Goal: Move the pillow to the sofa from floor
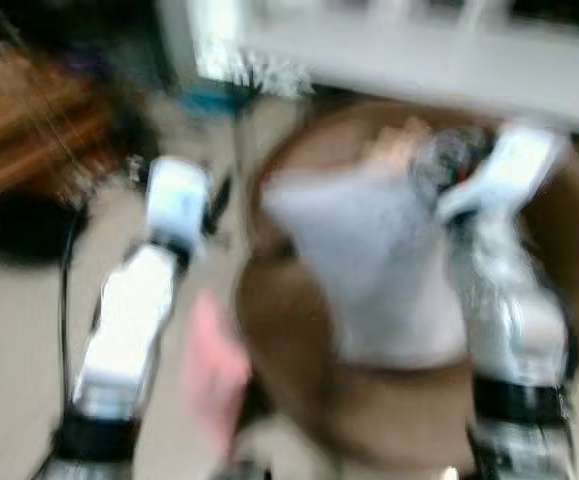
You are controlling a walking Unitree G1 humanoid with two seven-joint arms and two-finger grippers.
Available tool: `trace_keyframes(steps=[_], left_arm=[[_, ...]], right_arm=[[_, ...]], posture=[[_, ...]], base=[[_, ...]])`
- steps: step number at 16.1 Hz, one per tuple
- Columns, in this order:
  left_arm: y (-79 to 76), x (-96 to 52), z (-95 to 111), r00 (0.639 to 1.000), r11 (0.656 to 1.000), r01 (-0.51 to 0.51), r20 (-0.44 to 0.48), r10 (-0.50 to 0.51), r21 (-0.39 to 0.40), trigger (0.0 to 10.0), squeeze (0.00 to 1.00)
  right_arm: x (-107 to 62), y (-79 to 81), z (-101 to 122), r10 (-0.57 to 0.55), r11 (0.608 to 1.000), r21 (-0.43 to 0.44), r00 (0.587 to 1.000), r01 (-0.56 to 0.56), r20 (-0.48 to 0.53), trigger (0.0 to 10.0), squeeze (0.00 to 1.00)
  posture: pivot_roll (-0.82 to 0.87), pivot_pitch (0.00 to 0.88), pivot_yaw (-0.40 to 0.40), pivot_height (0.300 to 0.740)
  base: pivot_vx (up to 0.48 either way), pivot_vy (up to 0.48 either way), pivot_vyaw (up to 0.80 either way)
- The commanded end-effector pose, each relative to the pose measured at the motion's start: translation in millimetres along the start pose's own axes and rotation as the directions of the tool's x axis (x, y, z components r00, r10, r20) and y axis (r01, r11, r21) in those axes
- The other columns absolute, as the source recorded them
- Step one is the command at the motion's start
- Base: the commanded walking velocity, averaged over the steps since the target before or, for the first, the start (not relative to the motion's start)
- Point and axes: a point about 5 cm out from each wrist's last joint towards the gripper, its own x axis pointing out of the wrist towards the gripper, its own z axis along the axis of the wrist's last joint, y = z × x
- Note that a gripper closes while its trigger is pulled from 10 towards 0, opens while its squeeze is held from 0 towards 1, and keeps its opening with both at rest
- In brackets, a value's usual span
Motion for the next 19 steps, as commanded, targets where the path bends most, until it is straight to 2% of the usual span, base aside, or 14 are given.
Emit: trace_keyframes(steps=[1,3,9,14,16,19], left_arm=[[-8.2,3.3,7.7,0.999,0.999,0.04,0.031,-0.04,0.008,10.0,0.0],[-9.2,3.1,7.3,0.999,0.999,0.042,0.027,-0.043,0.012,10.0,0.0],[-6.5,-0.5,6.2,0.999,0.999,0.044,0.02,-0.044,0.02,10.0,0.0],[-9.3,-3.3,6.6,0.995,0.995,0.095,0.03,-0.095,0.006,10.0,0.0],[-12.2,-5.6,6.5,0.991,0.992,0.128,0.03,-0.128,-0.008,10.0,0.0],[-13.9,-9.8,5.9,0.985,0.985,0.174,0.024,-0.173,-0.018,10.0,0.0]], right_arm=[[-0.1,-12.3,13.0,-0.045,0.999,-0.003,0.997,0.045,0.061,10.0,0.0],[0.0,-12.3,13.0,-0.043,0.999,-0.005,0.997,0.043,0.064,10.0,0.0],[3.0,-6.6,5.6,0.032,0.999,-0.006,0.999,-0.032,0.004,10.0,0.0],[8.9,2.2,22.8,0.097,0.994,-0.05,0.995,-0.095,0.021,10.0,0.0],[11.1,6.0,27.9,0.122,0.988,-0.088,0.992,-0.124,-0.022,10.0,0.0],[13.7,9.7,34.2,0.145,0.986,-0.072,0.987,-0.151,-0.072,10.0,0.0]], posture=[[-0.03,0.0,0.034,0.74],[-0.03,0.0,0.034,0.74],[-0.02,0.0,0.028,0.74],[-0.02,0.01,0.024,0.74],[-0.02,0.013,0.022,0.74],[-0.02,0.018,0.017,0.74]], base=[[0.352,0.0,-0.8],[0.3,0.0,-0.4],[0.0,0.0,0.0],[0.0,0.0,0.0],[0.0,0.0,0.0],[0.0,0.0,0.0]])
